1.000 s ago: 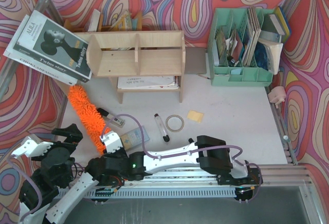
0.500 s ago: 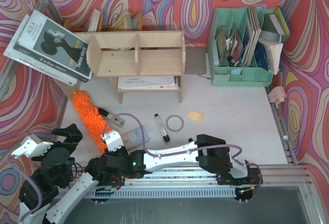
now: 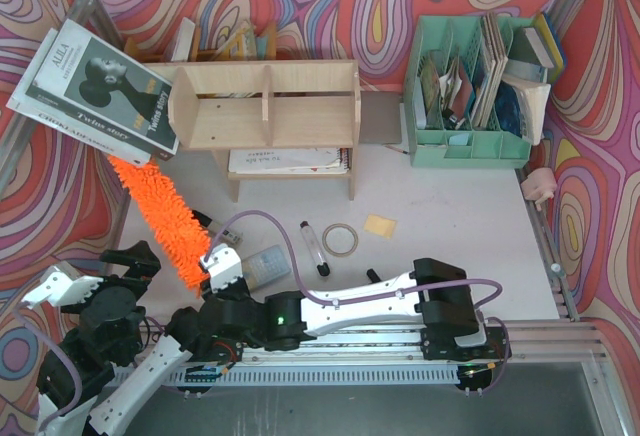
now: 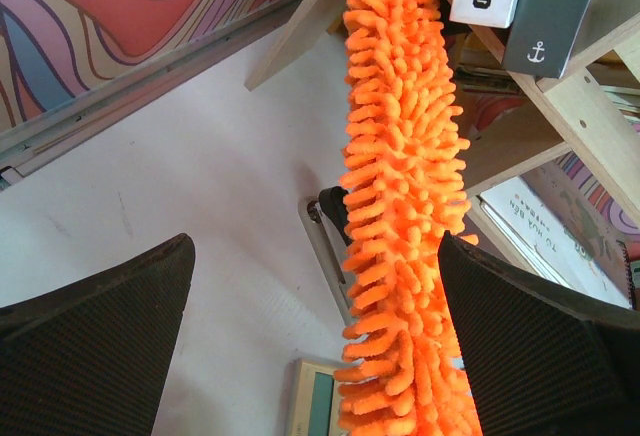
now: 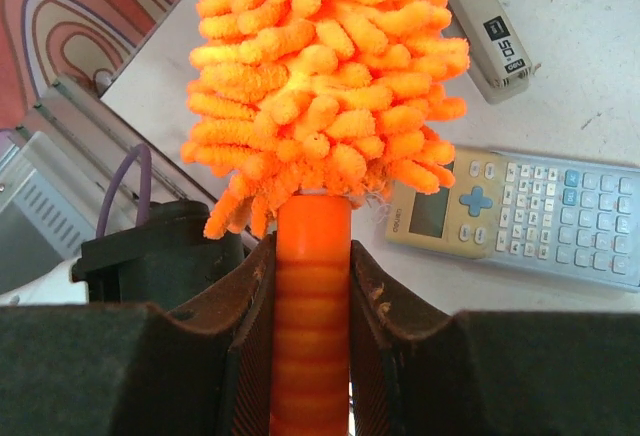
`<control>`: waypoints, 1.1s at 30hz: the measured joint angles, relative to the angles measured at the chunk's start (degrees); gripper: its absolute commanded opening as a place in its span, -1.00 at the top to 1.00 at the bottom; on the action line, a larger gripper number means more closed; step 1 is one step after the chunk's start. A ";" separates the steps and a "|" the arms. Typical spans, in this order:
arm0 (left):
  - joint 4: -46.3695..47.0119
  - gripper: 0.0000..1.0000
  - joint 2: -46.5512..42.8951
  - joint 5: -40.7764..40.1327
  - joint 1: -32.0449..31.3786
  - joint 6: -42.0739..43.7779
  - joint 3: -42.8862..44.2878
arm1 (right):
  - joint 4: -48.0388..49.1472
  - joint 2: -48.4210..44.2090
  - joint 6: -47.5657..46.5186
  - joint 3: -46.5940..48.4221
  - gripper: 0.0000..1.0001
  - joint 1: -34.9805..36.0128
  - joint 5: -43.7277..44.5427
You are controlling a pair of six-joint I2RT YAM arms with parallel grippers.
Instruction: Dust the bookshelf with a duster
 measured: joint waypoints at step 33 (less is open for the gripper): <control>-0.39 -0.97 0.00 -0.02 0.00 -0.02 0.00 | -5.62 0.70 0.44 4.70 1.00 -2.69 -1.14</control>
